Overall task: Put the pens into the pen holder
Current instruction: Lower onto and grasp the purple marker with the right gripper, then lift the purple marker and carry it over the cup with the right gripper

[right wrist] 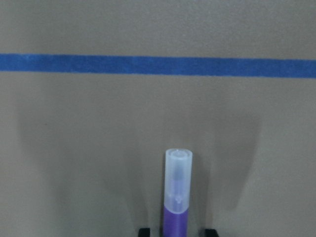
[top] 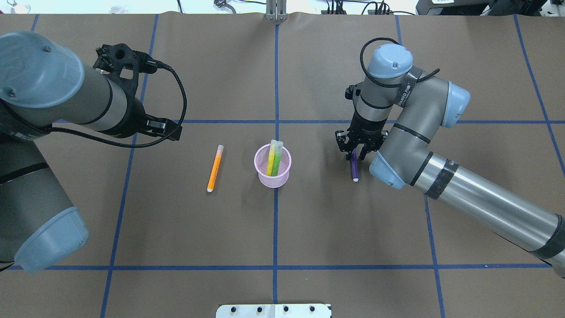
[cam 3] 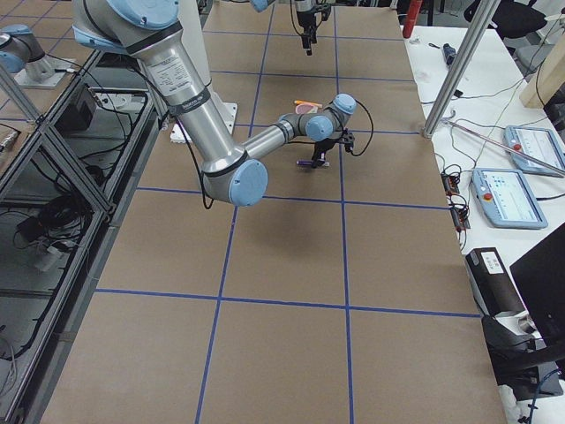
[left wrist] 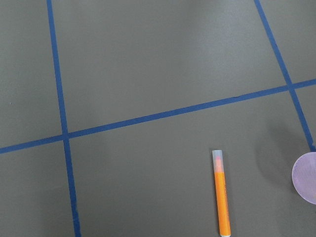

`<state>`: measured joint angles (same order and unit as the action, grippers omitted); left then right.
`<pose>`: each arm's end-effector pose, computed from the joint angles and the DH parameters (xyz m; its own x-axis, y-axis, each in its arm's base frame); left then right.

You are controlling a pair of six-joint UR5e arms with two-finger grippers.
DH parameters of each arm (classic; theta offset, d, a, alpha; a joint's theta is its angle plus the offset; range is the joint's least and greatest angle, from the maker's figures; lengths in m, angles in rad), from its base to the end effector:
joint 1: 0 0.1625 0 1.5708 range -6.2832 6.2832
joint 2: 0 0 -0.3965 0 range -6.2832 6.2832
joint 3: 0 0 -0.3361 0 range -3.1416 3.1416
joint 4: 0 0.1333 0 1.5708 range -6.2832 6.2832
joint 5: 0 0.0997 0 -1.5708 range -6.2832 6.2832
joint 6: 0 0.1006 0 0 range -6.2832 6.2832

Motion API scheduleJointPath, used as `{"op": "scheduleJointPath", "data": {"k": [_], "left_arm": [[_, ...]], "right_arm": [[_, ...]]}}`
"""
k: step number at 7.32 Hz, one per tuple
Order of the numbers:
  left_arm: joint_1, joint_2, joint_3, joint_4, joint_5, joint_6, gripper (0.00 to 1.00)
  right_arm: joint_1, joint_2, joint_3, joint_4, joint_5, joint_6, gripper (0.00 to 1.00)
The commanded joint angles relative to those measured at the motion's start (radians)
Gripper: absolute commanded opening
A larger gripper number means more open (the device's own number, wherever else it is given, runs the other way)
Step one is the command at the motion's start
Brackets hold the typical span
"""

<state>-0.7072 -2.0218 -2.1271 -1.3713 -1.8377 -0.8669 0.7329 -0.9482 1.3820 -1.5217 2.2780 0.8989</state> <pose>0.3042 -0.4004 0.2302 0.7123 0.2124 -0.6689 0.0273 0.9440 0.3288 -0.4451 -0.4921 0.3648 0.6922 -0.0136 0.7216 0.1872 0.9690 -0.1613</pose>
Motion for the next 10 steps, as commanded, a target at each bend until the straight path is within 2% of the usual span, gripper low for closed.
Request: {"op": "scheduleJointPath", "data": {"k": [1,2,4,5,6,7,8,10], "left_arm": [[0.000,0.000,-0.002,0.000,0.000,-0.001,1.00],[0.000,0.000,-0.004,0.001,0.000,-0.001,1.00],[0.000,0.000,-0.004,0.000,0.000,0.000,1.00],[0.000,0.000,-0.007,0.000,0.000,0.003,1.00],[0.000,0.000,-0.010,0.000,0.000,0.006,1.00],[0.000,0.000,-0.013,0.000,0.000,0.011,1.00],[0.000,0.000,-0.013,0.000,0.002,0.014,1.00],[0.000,0.000,-0.011,-0.002,0.002,0.014,1.00]], "right_arm": [[0.000,0.000,-0.006,0.000,0.000,0.002,0.11],[0.000,0.000,-0.009,0.000,0.002,0.002,0.00],[0.010,0.011,0.008,-0.002,0.008,0.008,0.00],[0.010,0.008,0.062,-0.002,-0.004,0.030,0.00],[0.007,0.003,0.153,0.000,-0.111,0.132,0.00],[-0.044,-0.003,0.266,-0.002,-0.268,0.220,0.00],[-0.079,-0.004,0.357,-0.002,-0.376,0.283,0.00],[-0.209,-0.004,0.501,0.000,-0.671,0.450,0.00]]}}
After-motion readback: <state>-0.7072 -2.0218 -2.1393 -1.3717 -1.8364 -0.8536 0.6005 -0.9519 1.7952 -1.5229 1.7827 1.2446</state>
